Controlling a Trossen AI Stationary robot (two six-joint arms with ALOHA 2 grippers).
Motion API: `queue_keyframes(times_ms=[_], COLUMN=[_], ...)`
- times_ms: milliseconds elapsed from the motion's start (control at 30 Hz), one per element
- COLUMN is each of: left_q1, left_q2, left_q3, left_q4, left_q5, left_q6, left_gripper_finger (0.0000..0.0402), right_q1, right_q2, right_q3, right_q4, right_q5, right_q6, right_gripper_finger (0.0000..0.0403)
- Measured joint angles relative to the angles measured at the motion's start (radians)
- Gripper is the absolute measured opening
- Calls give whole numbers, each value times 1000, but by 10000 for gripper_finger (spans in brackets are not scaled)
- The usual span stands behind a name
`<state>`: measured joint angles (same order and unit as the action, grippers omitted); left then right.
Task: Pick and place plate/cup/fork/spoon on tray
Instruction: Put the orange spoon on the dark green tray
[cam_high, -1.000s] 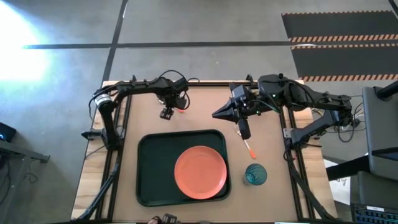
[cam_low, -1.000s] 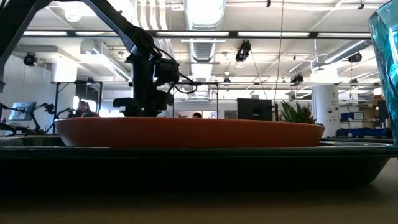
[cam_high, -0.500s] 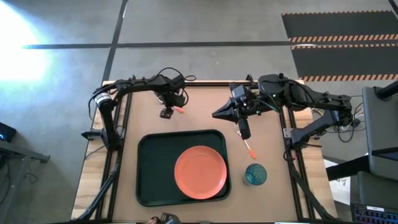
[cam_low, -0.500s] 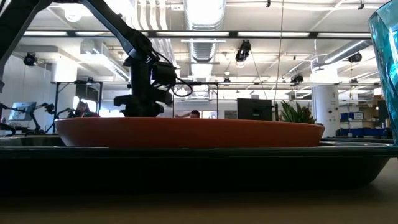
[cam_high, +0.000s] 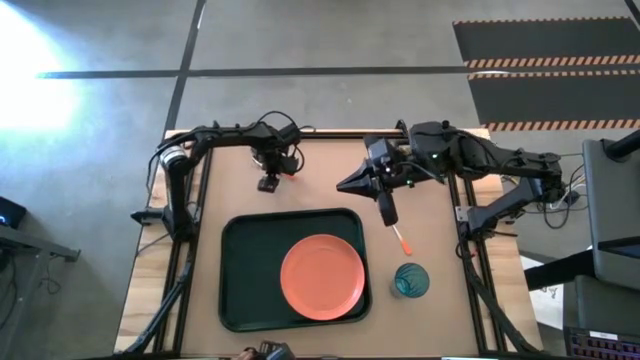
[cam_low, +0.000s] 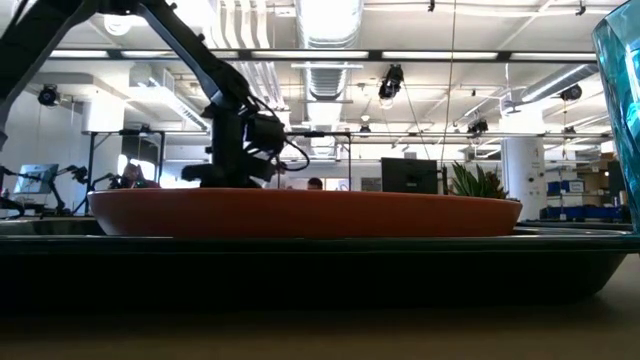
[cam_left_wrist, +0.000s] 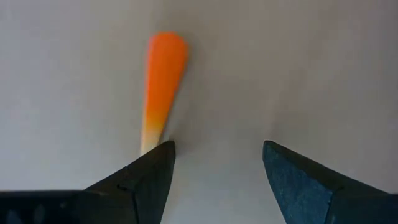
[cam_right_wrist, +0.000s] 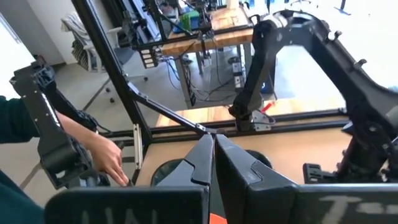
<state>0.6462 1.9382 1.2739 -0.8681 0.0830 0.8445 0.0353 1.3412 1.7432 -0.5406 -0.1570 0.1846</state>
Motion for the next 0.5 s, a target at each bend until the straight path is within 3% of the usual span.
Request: queue_keyframes(times_ms=[500], left_q1=[0], left_q2=[-76], left_q3=[125], left_q4=[3], left_q5=[-12], left_q6=[-25], left_gripper_finger=[231], right_q1=[0], right_q2=[20], right_q3=[0], right_q4=[-1], right_q5=[-8], right_q6=[3], right_gripper_finger=[9])
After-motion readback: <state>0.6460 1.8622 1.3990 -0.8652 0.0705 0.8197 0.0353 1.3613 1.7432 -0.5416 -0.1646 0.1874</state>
